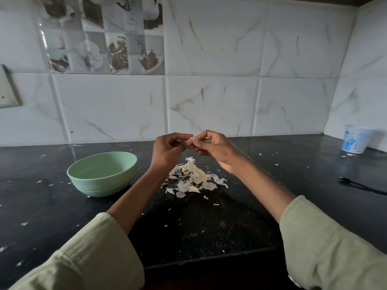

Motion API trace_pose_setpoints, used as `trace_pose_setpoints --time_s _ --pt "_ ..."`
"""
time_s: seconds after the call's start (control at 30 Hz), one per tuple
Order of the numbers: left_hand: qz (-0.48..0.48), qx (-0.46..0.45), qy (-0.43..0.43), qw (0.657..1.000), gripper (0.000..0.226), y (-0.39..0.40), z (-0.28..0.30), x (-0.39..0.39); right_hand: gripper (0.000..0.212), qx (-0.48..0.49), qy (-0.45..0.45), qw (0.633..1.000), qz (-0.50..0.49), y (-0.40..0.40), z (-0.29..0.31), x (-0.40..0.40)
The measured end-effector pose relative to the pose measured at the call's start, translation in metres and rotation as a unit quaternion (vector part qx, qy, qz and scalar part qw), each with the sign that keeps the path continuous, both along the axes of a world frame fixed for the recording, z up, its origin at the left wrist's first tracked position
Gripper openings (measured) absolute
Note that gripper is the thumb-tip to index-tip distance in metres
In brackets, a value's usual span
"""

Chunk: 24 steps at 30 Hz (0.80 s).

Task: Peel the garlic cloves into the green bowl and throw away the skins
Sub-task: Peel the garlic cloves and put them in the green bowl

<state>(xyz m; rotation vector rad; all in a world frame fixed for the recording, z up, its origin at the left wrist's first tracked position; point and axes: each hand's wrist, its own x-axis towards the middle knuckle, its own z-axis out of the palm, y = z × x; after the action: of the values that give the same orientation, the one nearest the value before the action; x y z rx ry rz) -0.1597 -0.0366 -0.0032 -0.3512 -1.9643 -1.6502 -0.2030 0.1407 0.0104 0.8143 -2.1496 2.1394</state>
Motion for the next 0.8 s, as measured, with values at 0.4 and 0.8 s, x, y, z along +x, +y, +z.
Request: trace_pose_setpoints --time_s 0.4,0.8 --pt "-0.020 0.095 -0.025 0.995 0.017 -0.001 0.004 0.003 0.035 -0.003 0.046 0.999 -0.016 -0.003 0.002 0.001" --pt "0.068 0.059 -0.055 0.994 0.024 0.004 0.006 0.001 0.022 0.106 0.151 0.974 -0.129 -0.010 -0.001 0.007"
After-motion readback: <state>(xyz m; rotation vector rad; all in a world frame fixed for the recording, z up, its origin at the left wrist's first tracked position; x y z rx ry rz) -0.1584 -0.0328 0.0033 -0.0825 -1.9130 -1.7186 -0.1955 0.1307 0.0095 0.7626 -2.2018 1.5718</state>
